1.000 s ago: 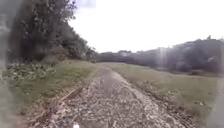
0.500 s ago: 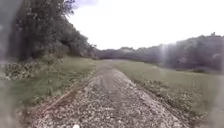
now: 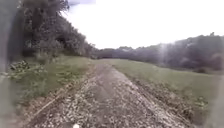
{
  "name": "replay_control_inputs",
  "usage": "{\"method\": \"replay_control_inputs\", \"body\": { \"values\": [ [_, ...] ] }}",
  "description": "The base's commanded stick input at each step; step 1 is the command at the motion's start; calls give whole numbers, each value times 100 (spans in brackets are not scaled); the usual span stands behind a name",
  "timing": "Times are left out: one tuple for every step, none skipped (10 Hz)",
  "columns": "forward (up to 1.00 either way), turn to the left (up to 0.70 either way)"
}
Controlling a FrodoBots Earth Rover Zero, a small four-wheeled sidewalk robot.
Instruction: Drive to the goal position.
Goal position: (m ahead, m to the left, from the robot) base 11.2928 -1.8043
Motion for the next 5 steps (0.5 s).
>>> {"method": "replay_control_inputs", "body": {
  "values": [
    [85, 0],
    [85, 2],
    [85, 2],
    [85, 2],
    [85, 2]
  ]
}}
